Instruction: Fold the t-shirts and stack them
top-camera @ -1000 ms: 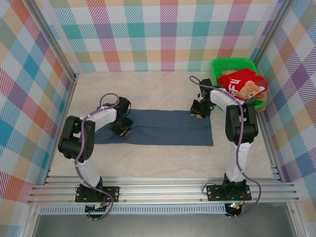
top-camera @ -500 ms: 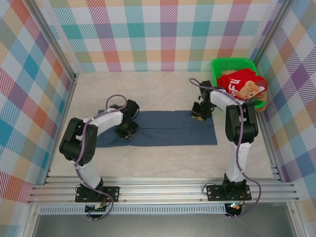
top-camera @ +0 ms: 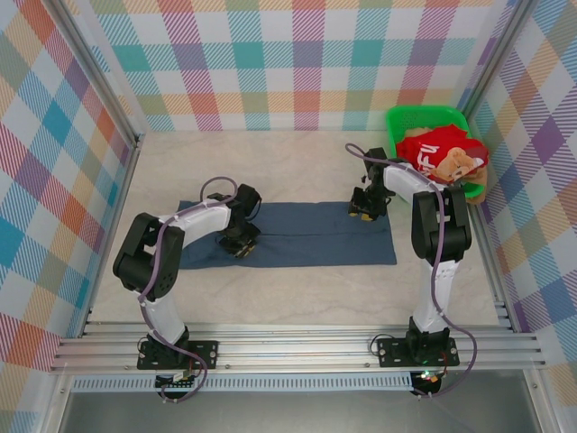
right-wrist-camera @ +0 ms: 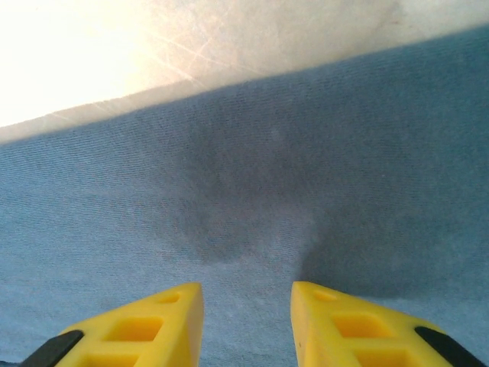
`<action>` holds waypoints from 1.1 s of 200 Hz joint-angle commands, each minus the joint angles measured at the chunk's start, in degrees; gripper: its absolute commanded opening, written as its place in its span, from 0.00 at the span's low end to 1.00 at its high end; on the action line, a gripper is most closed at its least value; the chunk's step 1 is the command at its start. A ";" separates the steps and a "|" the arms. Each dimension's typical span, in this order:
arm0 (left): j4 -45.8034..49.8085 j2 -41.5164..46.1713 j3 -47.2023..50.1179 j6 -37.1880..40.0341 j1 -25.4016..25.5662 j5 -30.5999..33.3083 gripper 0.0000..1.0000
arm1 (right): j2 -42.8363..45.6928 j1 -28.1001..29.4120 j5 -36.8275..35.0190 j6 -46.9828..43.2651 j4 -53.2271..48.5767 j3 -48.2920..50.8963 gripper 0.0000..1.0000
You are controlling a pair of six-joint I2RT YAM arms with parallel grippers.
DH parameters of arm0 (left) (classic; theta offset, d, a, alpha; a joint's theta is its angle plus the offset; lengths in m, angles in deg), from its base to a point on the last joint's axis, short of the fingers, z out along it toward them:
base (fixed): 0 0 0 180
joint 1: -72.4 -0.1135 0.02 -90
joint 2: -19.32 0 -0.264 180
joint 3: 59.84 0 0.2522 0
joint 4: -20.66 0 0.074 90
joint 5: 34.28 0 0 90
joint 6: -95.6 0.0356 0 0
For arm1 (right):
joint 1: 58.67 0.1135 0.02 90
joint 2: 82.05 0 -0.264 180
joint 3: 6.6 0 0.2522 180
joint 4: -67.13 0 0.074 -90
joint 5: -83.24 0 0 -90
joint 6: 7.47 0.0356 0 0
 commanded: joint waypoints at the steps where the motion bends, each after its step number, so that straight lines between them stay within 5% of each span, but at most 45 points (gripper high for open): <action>1: -1.83 -0.75 -0.29 -0.18 0.79 -2.78 0.15 | 2.17 0.17 0.04 -0.79 -1.38 -0.01 0.36; 77: 7.84 9.61 -1.75 -3.20 -5.03 3.72 0.22 | 1.72 -0.83 -1.74 -0.49 -2.56 -1.96 0.35; 157: 8.87 -9.39 -11.62 -1.59 -9.34 5.24 0.21 | 3.52 2.21 -3.25 2.55 -5.67 4.96 0.35; 220: 7.94 -30.07 -41.68 11.54 -11.66 4.34 0.21 | 10.49 6.29 -1.99 8.80 -7.68 15.79 0.34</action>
